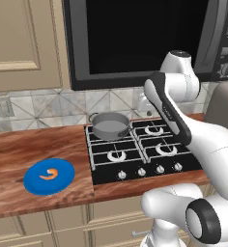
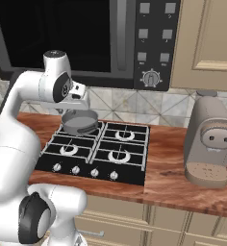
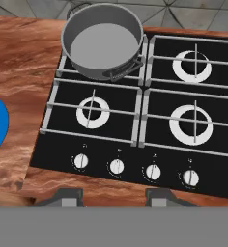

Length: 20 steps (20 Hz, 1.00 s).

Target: Retrieve the frozen meat and place it in the pot on a burner. Then turn the burner on.

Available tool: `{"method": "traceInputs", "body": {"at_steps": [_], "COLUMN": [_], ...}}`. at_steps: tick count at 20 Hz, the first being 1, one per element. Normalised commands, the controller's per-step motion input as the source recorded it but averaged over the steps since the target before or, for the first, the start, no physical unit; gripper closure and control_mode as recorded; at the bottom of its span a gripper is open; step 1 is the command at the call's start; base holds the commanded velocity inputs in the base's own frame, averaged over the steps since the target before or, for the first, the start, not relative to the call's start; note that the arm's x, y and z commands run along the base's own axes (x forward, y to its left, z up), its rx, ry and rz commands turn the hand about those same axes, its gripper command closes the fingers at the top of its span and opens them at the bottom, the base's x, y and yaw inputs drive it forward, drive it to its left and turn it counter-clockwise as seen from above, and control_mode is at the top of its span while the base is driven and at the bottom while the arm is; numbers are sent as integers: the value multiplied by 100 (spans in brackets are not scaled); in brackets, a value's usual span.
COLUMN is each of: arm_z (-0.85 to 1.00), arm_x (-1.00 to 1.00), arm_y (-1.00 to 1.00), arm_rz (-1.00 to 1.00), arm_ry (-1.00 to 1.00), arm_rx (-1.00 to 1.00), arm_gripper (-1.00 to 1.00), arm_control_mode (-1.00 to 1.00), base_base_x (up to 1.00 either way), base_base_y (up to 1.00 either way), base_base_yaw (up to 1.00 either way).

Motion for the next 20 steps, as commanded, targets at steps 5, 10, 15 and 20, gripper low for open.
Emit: {"method": "traceInputs", "body": {"at_steps": [5, 10, 15, 20], "arm_z": [-5, -4, -12, -21], "arm_x": [0, 0, 0, 0], "arm_y": [0, 4, 24, 39], "arm_rz": [0, 0, 0, 0], "arm_ry": [0, 0, 0, 0], "arm_rx": [0, 0, 1, 1], "arm_gripper": [-100, -100, -100, -100], "arm_control_mode": [-100, -100, -100, -100], "base_base_x": [0, 0, 0, 0], "base_base_y": [0, 0, 0, 0], "base_base_yaw": [0, 0, 0, 0]}}
